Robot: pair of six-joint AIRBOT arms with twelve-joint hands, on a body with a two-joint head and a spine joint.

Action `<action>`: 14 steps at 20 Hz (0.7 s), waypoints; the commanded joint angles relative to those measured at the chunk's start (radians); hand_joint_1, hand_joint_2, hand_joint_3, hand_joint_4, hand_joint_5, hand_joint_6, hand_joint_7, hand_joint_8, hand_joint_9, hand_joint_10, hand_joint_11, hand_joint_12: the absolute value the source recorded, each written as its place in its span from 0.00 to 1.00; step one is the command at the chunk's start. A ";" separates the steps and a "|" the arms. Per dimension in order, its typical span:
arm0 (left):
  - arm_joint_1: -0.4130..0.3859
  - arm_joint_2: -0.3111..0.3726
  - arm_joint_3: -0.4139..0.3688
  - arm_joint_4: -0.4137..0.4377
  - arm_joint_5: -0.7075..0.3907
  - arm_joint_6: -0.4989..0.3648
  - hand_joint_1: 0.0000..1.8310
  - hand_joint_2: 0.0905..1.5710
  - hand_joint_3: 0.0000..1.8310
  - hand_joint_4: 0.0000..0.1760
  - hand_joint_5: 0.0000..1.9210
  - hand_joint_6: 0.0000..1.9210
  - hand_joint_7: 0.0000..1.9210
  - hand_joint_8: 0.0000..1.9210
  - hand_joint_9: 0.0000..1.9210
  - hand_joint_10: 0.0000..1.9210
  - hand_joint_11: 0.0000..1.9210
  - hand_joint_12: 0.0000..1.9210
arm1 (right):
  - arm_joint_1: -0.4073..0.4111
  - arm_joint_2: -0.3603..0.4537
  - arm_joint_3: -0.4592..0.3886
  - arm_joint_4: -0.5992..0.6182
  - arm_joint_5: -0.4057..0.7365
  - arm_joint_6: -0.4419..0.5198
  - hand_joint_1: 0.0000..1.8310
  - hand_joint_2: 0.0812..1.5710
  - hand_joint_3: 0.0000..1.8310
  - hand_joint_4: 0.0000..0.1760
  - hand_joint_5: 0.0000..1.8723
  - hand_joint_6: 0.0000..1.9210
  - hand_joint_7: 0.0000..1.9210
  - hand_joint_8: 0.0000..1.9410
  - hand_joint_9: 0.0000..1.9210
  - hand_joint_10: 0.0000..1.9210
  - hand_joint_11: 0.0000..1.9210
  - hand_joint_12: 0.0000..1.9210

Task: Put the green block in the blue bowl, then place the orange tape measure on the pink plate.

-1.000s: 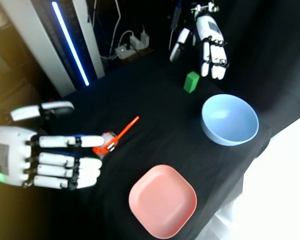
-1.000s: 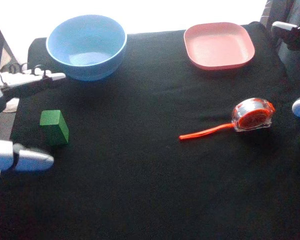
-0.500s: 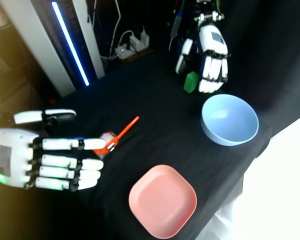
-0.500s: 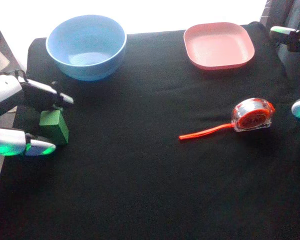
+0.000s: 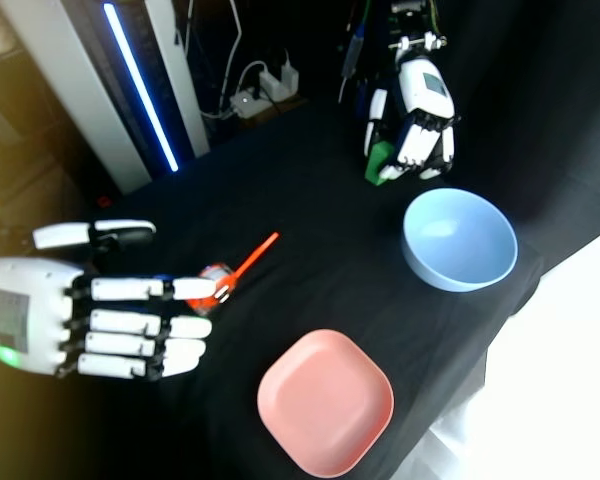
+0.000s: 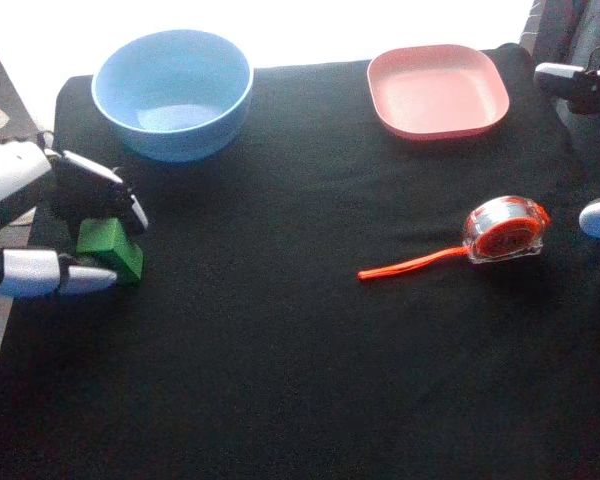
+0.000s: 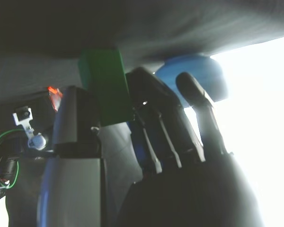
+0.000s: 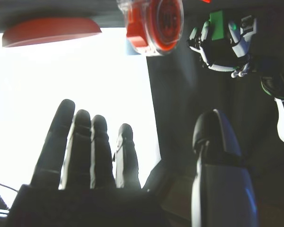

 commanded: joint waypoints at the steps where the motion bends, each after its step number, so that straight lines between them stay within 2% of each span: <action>1: -0.025 0.020 0.006 -0.021 -0.176 -0.004 0.70 0.66 0.00 0.00 0.64 0.17 0.55 0.59 0.47 0.65 0.33 0.92 | 0.012 0.000 0.004 0.043 0.115 0.014 0.43 0.62 0.00 0.71 0.12 0.00 0.10 0.00 0.12 0.00 0.06 0.28; 2: -0.046 0.023 0.009 -0.020 -0.198 -0.003 0.70 0.66 0.00 0.00 0.64 0.14 0.54 0.61 0.49 0.77 0.43 0.98 | 0.012 0.000 0.004 0.043 0.115 0.014 0.44 0.63 0.00 0.67 0.12 0.00 0.10 0.00 0.12 0.00 0.06 0.27; 3: -0.077 0.024 0.020 -0.019 -0.216 0.001 0.70 0.65 0.00 0.00 0.64 0.15 0.56 0.58 0.53 0.77 0.48 0.97 | 0.012 -0.001 0.005 0.043 0.115 0.014 0.44 0.63 0.00 0.66 0.12 0.00 0.10 0.00 0.12 0.00 0.07 0.24; 4: -0.108 0.022 0.032 -0.019 -0.223 0.005 0.70 0.65 0.00 0.00 0.64 0.17 0.58 0.52 0.54 0.73 0.50 0.93 | 0.012 -0.002 0.006 0.043 0.115 0.015 0.44 0.62 0.00 0.66 0.12 0.00 0.11 0.00 0.12 0.00 0.07 0.23; 5: -0.149 0.017 0.050 -0.020 -0.220 0.010 0.70 0.66 0.00 0.00 0.60 0.22 0.57 0.57 0.58 0.76 0.54 0.92 | 0.012 -0.002 0.007 0.043 0.115 0.015 0.44 0.63 0.00 0.66 0.12 0.00 0.11 0.00 0.12 0.00 0.09 0.21; 6: -0.188 0.011 0.069 -0.021 -0.207 0.010 0.70 0.66 0.00 0.00 0.60 0.22 0.57 0.57 0.58 0.76 0.54 0.92 | 0.012 -0.003 0.008 0.043 0.115 0.015 0.44 0.63 0.00 0.66 0.12 0.00 0.11 0.00 0.12 0.00 0.09 0.21; 7: -0.233 -0.001 0.096 -0.021 -0.175 0.011 0.70 0.67 0.00 0.00 0.57 0.27 0.55 0.59 0.57 0.77 0.50 0.94 | 0.012 -0.004 0.009 0.043 0.115 0.015 0.45 0.63 0.00 0.74 0.12 0.00 0.11 0.00 0.12 0.00 0.08 0.20; 8: -0.278 -0.023 0.130 -0.021 -0.126 0.011 0.70 0.68 0.00 0.00 0.54 0.31 0.54 0.61 0.55 0.77 0.47 0.94 | 0.012 -0.006 0.012 0.043 0.115 0.016 0.45 0.63 0.00 0.75 0.12 0.00 0.11 0.00 0.12 0.00 0.09 0.20; 9: -0.332 -0.056 0.176 -0.017 -0.057 0.011 0.65 0.67 0.00 0.00 0.55 0.41 0.56 0.57 0.56 0.80 0.47 0.97 | 0.012 -0.007 0.014 0.043 0.115 0.016 0.45 0.63 0.00 0.74 0.12 0.00 0.11 0.00 0.12 0.00 0.09 0.20; 10: -0.385 -0.098 0.229 -0.012 0.024 0.011 0.64 0.68 0.00 0.00 0.54 0.45 0.56 0.58 0.55 0.83 0.48 0.98 | 0.012 -0.009 0.017 0.043 0.115 0.017 0.45 0.63 0.00 0.66 0.12 0.00 0.12 0.00 0.12 0.00 0.09 0.20; 11: -0.418 -0.135 0.274 -0.012 0.087 0.011 0.68 0.68 0.00 0.00 0.53 0.37 0.54 0.61 0.55 0.77 0.48 0.94 | 0.012 -0.011 0.019 0.043 0.115 0.020 0.45 0.63 0.00 0.60 0.12 0.00 0.11 0.00 0.12 0.00 0.09 0.20; 13: -0.468 -0.218 0.372 -0.014 0.241 0.010 0.70 0.67 0.00 0.00 0.57 0.28 0.57 0.56 0.58 0.68 0.52 0.87 | 0.023 -0.018 0.028 0.035 0.115 0.025 0.46 0.63 0.00 0.52 0.12 0.00 0.11 0.00 0.13 0.00 0.10 0.20; 14: -0.488 -0.251 0.409 -0.010 0.294 0.010 0.70 0.67 0.00 0.00 0.58 0.26 0.56 0.57 0.60 0.69 0.53 0.88 | 0.029 -0.020 0.031 0.031 0.114 0.025 0.45 0.63 0.00 0.52 0.12 0.00 0.11 0.00 0.13 0.00 0.10 0.20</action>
